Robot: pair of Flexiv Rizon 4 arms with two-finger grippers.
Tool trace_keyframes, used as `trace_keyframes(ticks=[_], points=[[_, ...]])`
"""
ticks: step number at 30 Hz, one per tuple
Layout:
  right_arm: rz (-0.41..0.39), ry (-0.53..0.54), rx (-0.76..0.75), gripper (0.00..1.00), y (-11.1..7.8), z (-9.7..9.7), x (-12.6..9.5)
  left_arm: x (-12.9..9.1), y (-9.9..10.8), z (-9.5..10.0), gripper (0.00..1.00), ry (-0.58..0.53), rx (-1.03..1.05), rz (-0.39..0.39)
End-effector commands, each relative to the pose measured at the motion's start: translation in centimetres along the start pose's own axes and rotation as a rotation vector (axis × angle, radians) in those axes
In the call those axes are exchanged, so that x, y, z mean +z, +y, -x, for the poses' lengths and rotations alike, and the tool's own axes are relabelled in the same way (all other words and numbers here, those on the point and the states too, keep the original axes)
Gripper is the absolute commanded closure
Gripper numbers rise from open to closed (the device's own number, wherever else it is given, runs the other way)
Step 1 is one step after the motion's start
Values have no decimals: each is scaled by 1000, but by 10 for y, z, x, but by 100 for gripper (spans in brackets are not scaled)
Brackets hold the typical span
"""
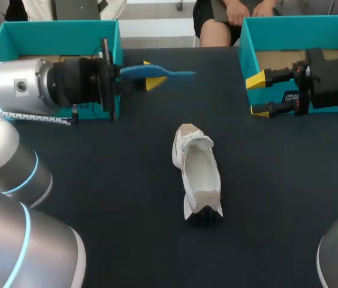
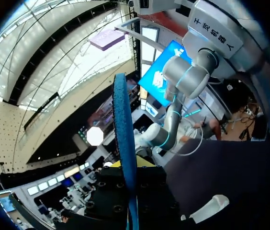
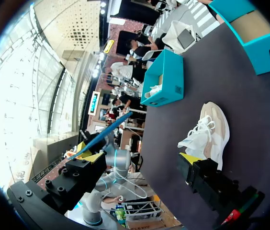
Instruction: Take the shoe out of the shoebox, open the shoe tongue, remove and reinsert the insole, then place the shoe into the shoebox
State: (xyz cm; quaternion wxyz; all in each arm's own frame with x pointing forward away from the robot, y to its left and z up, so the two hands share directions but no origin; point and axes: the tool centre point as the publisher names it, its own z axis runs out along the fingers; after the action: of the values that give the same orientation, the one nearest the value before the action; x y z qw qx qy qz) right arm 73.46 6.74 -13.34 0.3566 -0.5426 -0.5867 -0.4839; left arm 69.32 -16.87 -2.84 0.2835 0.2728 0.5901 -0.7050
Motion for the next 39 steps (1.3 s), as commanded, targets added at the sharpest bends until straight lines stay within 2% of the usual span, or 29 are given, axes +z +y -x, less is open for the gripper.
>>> trace_keyframes(ticks=[1, 2, 4, 29, 31, 33, 39], points=[[1, -1, 0, 0, 0, 0, 1, -7, 24, -2, 100, 222, 1050, -203], [1, -1, 0, 0, 0, 0, 1, -9, 26, -3, 100, 216, 1039, -206], [1, -1, 0, 0, 0, 0, 1, -11, 30, -7, 100, 276, 1139, -209], [1, -1, 0, 0, 0, 0, 1, -11, 30, -7, 100, 276, 1139, -209], [1, -1, 0, 0, 0, 0, 1, -7, 34, -23, 100, 285, 1127, -196], [1, -1, 0, 0, 0, 0, 1, -6, 39, -36, 100, 273, 1118, -148], [1, -1, 0, 0, 0, 0, 1, 1, 44, -74, 100, 182, 1060, -87]])
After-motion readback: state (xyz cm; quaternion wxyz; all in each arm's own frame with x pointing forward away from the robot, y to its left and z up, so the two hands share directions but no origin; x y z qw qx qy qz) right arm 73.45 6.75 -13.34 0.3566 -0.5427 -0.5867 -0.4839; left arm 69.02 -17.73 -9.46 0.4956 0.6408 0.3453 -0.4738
